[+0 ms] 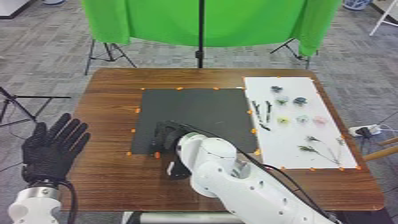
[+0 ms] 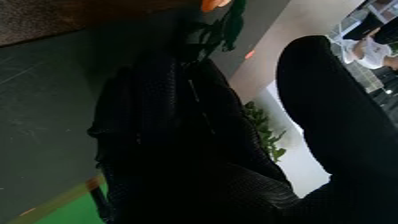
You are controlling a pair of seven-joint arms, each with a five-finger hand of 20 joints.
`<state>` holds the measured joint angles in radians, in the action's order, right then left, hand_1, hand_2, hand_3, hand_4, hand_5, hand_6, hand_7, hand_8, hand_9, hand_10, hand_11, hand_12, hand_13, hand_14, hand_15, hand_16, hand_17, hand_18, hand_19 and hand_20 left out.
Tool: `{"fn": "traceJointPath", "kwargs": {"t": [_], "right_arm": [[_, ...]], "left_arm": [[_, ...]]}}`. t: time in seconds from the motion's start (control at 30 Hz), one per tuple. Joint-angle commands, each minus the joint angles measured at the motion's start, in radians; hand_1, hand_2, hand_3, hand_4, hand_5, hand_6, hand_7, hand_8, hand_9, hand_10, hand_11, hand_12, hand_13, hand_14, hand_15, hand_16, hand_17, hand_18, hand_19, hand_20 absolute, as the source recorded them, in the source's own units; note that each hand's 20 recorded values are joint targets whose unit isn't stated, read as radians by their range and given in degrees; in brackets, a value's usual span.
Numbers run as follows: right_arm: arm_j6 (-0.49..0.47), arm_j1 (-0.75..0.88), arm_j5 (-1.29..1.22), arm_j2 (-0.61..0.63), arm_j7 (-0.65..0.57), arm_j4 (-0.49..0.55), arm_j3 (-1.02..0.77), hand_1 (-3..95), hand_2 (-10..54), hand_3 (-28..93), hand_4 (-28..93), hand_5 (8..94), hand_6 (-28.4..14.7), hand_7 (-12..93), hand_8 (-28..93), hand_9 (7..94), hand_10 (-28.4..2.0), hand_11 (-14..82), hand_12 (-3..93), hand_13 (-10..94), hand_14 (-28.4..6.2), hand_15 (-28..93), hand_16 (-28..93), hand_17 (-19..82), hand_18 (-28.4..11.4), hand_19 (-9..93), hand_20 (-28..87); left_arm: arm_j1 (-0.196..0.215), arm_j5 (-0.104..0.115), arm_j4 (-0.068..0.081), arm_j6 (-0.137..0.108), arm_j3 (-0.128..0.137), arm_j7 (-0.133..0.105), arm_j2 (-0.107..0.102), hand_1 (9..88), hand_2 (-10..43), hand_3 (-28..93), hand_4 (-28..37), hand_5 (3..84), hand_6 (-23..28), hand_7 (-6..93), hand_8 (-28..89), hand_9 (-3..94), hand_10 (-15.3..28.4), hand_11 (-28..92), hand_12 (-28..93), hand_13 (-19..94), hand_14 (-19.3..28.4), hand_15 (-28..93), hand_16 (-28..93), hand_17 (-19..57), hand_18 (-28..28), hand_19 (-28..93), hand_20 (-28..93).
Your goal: Arrange flowers
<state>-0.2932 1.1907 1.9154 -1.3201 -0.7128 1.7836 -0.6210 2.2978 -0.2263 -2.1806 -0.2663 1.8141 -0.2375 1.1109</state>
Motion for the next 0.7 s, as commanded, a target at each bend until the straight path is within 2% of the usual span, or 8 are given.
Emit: {"fn": "traceJointPath", "kwargs": {"t": [0.03, 0.4, 0.7], "right_arm": [[0.015, 0.011, 0.012, -0.001, -0.009, -0.023, 0.009, 34.4, -4.6, 81, -20, 55.6, -13.2, 6, -10, 40.8, -24.8, 16.5, 17.6, 39, -23.2, 76, 20, 21, -26.4, 82, 40], [0.037, 0.023, -0.014, 0.001, 0.0, -0.022, -0.009, 30.6, -4.0, 80, -20, 54.2, -5.5, 9, -10, 39.0, -25.0, 14.7, 17.7, 38, -23.3, 74, 18, 20, -26.4, 81, 40], [0.053, 0.035, -0.018, -0.003, 0.005, -0.025, -0.017, 29.4, -4.4, 79, -20, 49.0, -3.9, 9, -10, 38.6, -25.1, 15.6, 18.6, 37, -23.7, 74, 18, 20, -26.4, 80, 40]], "left_arm": [[0.003, 0.0, 0.011, -0.004, -0.006, 0.014, 0.003, 25.9, 13.3, 73, -28.3, 44.9, 9.5, 14.2, -8, 37.4, 15.9, 18, 12, 27, 15.1, 30, -4, -3.5, 13.5, 24, 13], [-0.004, 0.011, 0.015, -0.008, -0.016, 0.013, -0.002, 25.8, 13.3, 74, -28.3, 45.0, 9.5, 14.3, -8, 37.4, 15.9, 18, 13, 27, 15.1, 30, -4, -3.6, 13.5, 24, 13], [-0.009, 0.007, 0.019, -0.012, -0.022, 0.022, -0.007, 25.8, 13.4, 74, -28.3, 45.0, 9.6, 14.3, -8, 37.4, 15.9, 18, 12, 27, 15.1, 30, -4, -3.5, 13.5, 24, 13]]}}
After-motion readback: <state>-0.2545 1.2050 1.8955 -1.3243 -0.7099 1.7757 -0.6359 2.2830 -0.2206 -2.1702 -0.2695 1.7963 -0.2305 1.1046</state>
